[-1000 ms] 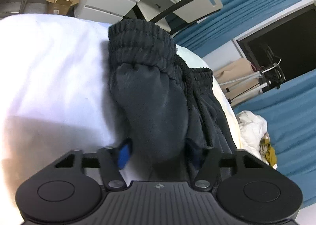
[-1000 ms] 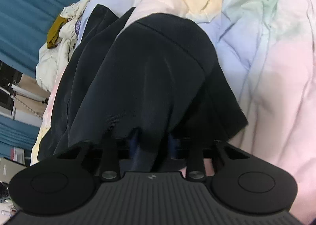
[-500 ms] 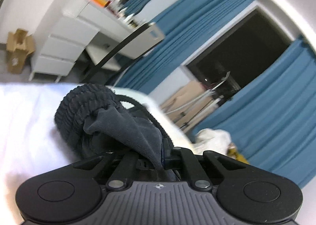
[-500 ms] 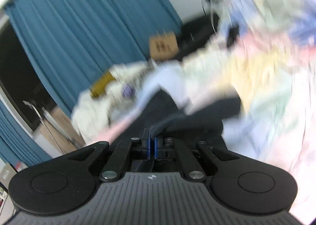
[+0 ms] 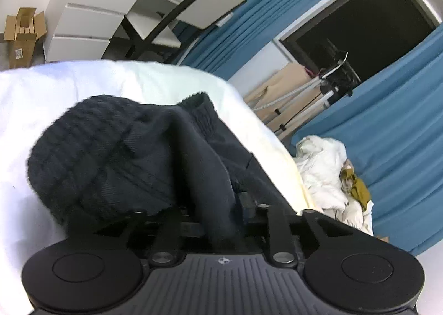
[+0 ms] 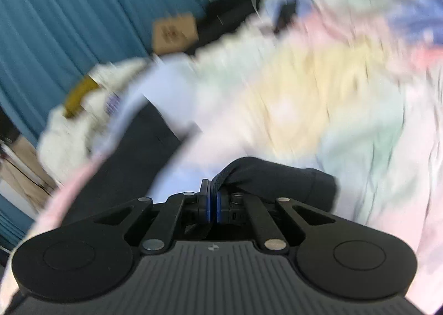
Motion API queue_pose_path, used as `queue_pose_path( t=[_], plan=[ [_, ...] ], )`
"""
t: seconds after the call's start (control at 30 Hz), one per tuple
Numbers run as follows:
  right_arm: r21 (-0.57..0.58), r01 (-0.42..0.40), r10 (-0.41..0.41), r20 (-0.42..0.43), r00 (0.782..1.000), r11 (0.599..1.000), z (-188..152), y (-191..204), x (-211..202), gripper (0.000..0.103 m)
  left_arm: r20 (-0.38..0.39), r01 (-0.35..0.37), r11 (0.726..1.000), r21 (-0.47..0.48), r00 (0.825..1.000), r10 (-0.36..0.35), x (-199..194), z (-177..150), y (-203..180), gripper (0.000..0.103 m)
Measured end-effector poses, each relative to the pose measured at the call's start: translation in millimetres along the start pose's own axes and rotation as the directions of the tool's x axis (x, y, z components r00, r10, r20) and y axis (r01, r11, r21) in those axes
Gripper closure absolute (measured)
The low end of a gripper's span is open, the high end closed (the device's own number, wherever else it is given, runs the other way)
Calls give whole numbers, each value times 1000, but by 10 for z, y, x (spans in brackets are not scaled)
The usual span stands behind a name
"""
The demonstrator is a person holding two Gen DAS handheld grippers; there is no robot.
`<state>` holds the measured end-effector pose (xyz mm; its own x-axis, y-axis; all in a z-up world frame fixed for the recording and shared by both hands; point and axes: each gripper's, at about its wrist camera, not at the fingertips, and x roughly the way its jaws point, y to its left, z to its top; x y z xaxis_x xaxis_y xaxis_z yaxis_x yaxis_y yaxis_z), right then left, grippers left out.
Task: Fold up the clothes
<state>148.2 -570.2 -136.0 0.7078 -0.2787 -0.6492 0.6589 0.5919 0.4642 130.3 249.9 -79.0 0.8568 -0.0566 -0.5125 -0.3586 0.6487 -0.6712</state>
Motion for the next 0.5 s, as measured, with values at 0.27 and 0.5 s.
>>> queue_pose_path(
  t=[0.27,0.5],
  plan=[
    [-46,45,-47,-38,998,998,-120,160,148,92,28,42,995,91,999,-44,-224,-229,-23,22],
    [-24,32,-33,-35,999,999,-114,59,-61,74,76,62,993,-100,996,-55,-835,-220,379,20]
  ],
)
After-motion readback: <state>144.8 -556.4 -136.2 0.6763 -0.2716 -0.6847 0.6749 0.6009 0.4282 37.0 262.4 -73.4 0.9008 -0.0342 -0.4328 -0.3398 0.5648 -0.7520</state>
